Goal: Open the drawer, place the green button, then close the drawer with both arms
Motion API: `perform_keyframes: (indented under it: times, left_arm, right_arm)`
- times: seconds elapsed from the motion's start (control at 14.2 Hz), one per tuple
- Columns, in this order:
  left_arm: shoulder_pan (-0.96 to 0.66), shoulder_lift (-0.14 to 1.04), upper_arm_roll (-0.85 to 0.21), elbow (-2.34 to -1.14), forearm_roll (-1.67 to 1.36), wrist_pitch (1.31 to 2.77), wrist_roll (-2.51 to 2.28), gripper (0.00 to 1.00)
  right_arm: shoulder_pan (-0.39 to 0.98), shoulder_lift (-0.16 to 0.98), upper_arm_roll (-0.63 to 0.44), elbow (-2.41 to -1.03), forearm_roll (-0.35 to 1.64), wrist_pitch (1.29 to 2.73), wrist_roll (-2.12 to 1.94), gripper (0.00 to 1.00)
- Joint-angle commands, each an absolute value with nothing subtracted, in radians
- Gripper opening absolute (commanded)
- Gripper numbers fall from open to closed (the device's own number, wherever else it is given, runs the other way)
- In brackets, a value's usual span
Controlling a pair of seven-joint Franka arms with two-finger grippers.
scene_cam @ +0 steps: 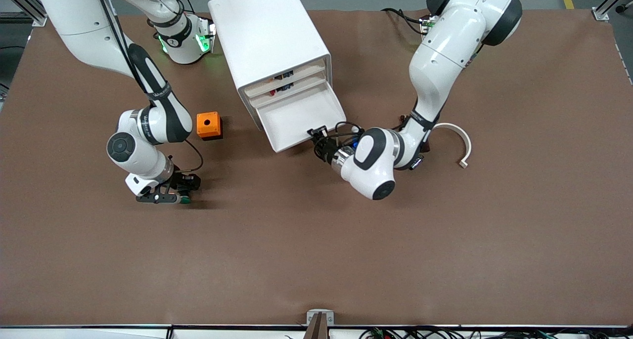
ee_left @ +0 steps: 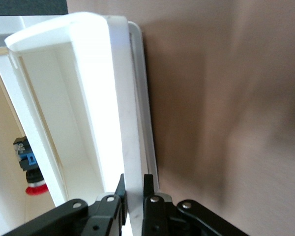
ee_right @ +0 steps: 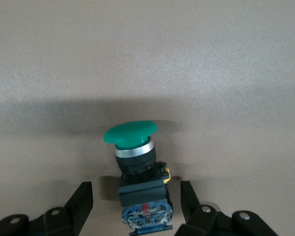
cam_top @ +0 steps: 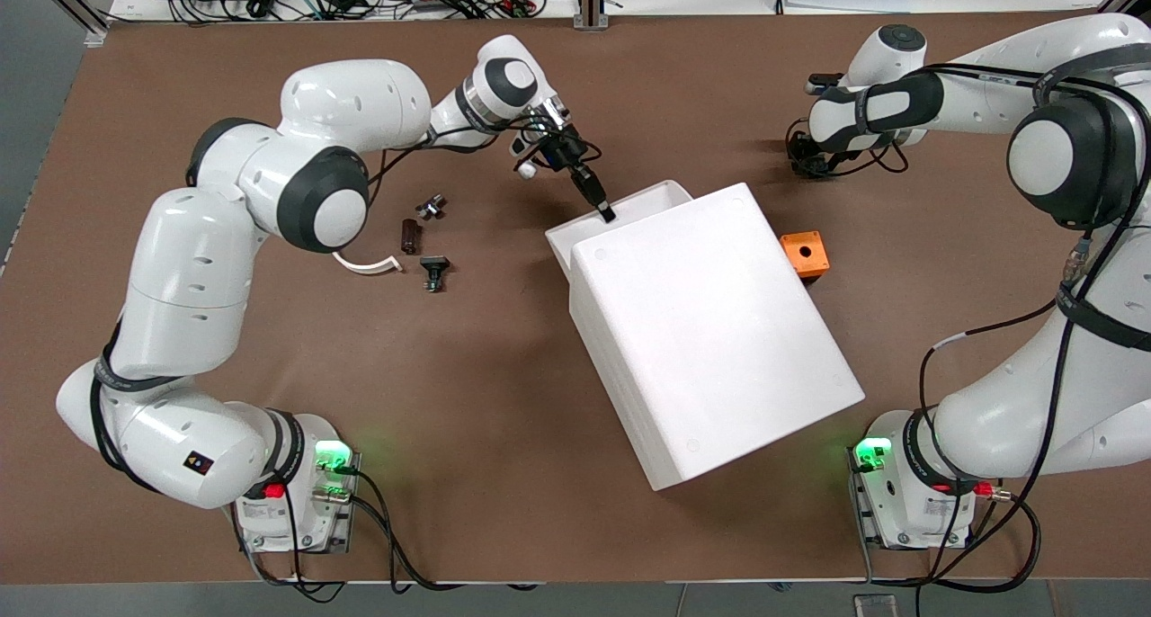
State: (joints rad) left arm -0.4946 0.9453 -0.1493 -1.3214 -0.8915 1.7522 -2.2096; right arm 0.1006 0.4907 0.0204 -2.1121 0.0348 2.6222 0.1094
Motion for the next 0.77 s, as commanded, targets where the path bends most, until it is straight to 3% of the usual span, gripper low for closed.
perform_keyframes:
  times: [0.0, 0.07, 0.28, 0.56, 0.7]
  left_arm:
    - [-0.496, 0.956, -0.138, -1.296, -0.89, 1.801, -2.134, 0.86]
    - [-0.489, 0.953, -0.137, -1.296, -0.885, 1.799, -2.135, 1.0]
    - [-0.451, 0.94, -0.132, -1.293, -0.879, 1.799, -2.112, 1.0]
    - [-0.42, 0.873, -0.016, -1.293, -0.847, 1.784, -2.059, 1.0]
    - [-0.413, 0.829, 0.02, -1.292, -0.703, 1.773, -2.051, 1.0]
  right_arm:
    - [0.101, 0.462, 0.025, -2.131, 0.049, 2.625, 0.112, 0.0]
    - [0.101, 0.456, 0.025, -2.131, 0.049, 2.623, 0.113, 0.0]
    - [0.101, 0.416, 0.029, -2.128, 0.067, 2.564, 0.118, 0.0]
    - [0.149, 0.252, 0.031, -2.025, 0.141, 2.225, 0.349, 0.0]
    - [0.237, 0.198, 0.029, -1.976, 0.141, 2.116, 0.601, 0.0]
